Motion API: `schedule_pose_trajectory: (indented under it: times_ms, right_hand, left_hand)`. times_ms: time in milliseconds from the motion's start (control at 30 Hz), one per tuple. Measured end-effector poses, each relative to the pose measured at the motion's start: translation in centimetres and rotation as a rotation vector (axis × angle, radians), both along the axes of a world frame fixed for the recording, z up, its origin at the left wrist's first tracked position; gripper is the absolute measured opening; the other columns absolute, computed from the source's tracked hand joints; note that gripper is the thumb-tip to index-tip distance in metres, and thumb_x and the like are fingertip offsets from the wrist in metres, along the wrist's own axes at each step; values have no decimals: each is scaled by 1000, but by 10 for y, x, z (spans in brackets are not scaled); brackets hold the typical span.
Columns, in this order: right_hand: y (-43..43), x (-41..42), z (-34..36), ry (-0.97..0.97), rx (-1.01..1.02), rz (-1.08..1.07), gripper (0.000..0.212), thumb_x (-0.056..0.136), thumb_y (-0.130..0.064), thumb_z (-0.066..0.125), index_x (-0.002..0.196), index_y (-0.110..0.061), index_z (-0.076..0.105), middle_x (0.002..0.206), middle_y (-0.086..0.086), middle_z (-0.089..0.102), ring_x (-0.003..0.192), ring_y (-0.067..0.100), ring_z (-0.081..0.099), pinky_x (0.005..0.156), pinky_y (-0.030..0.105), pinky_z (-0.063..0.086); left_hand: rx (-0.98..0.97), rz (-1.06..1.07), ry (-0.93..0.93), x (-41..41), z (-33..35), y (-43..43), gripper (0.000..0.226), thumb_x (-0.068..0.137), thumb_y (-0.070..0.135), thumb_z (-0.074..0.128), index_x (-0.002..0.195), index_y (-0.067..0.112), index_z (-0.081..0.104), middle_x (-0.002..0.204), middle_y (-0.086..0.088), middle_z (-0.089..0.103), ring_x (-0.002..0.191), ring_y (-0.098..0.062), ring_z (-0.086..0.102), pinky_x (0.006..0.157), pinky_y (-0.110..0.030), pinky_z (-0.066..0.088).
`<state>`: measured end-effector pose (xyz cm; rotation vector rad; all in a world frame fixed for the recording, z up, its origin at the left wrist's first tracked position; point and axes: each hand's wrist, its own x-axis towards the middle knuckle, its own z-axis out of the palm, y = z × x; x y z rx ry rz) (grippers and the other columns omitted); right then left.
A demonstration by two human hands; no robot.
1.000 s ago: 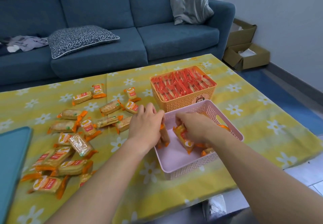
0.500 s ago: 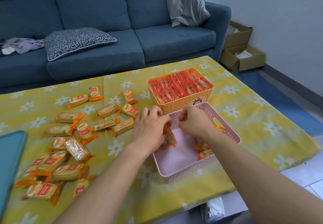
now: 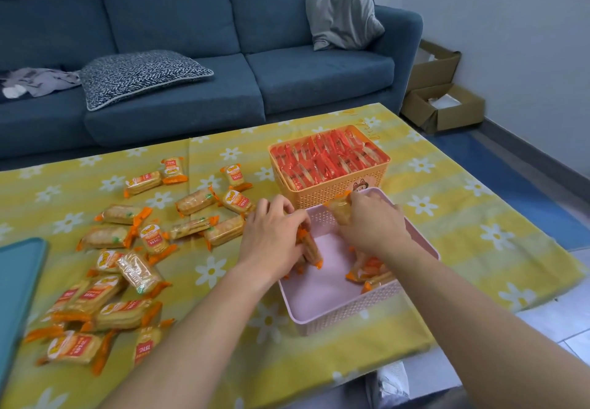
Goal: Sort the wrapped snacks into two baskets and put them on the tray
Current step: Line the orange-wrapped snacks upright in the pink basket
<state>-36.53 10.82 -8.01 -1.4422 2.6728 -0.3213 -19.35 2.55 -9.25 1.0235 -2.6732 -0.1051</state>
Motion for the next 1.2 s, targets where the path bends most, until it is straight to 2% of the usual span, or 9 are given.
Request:
schedule_pose_trajectory:
  times_ms: [167, 333, 500, 567, 667, 733, 833, 1033, 1200]
  right_hand:
    - [-6, 14, -2, -206, -113, 11, 47, 70, -38, 83, 90, -18, 46, 84, 4, 61, 83, 30, 66, 59, 33, 45]
    - [-13, 24, -4, -363, -78, 37, 16, 66, -14, 74, 73, -6, 63, 69, 12, 69, 67, 28, 69, 61, 42, 59]
    - [-6, 9, 0, -477, -7, 196, 12, 71, -20, 59, 60, -21, 63, 57, -2, 59, 56, 16, 54, 51, 26, 39]
    - [0, -1, 2, -559, 18, 227, 10, 75, -19, 68, 76, -28, 63, 68, -11, 59, 65, 10, 56, 62, 24, 41]
    - [4, -11, 1, -466, 173, 250, 38, 70, -25, 82, 105, -26, 68, 90, -10, 61, 83, 12, 62, 73, 26, 50]
    - [7, -12, 0, -352, 241, 249, 34, 66, -29, 85, 96, -25, 70, 90, -8, 64, 81, 14, 62, 67, 27, 53]
    - [10, -13, 2, -224, 216, 268, 18, 68, -17, 79, 77, -26, 65, 73, -13, 57, 72, 13, 56, 51, 20, 38]
    - [5, -11, 10, -224, -220, 343, 27, 70, 5, 68, 77, -19, 59, 94, -1, 44, 79, 20, 50, 68, 27, 38]
    - [1, 2, -4, -144, -307, 465, 17, 76, 12, 56, 84, -3, 56, 94, 12, 44, 78, 30, 47, 70, 49, 43]
  left_hand:
    - [-4, 22, 32, -3, -1, 1, 43, 71, 51, 76, 107, 37, 58, 113, 8, 46, 103, -24, 42, 84, -36, 40]
    - [-21, -40, 101, -6, 1, 5, 56, 73, 41, 75, 123, 38, 48, 112, 4, 51, 99, -25, 45, 84, -40, 44]
    - [-17, -47, 49, -10, 3, 6, 41, 80, 31, 69, 118, 40, 57, 111, 5, 50, 102, -24, 44, 86, -39, 42]
    - [-37, -49, 47, -12, 3, 8, 35, 82, 33, 65, 115, 40, 59, 110, 6, 50, 101, -24, 44, 85, -38, 41]
    - [-55, -52, 49, -15, 2, 10, 28, 81, 43, 62, 109, 39, 61, 108, 7, 50, 102, -23, 45, 85, -38, 40]
    - [-57, -53, 43, -18, 1, 11, 31, 78, 54, 65, 104, 38, 60, 107, 8, 49, 101, -22, 45, 85, -39, 40]
    - [-53, -65, 38, -24, -3, 11, 32, 76, 54, 71, 100, 36, 59, 105, 8, 49, 99, -20, 48, 82, -36, 39]
    - [-115, -84, 29, -24, -7, 11, 38, 69, 45, 77, 96, 30, 56, 100, 7, 56, 94, -23, 55, 74, -36, 35]
    - [-75, -28, 49, -29, -7, 14, 59, 67, 41, 81, 113, 25, 47, 109, 5, 63, 101, -26, 56, 78, -38, 39]
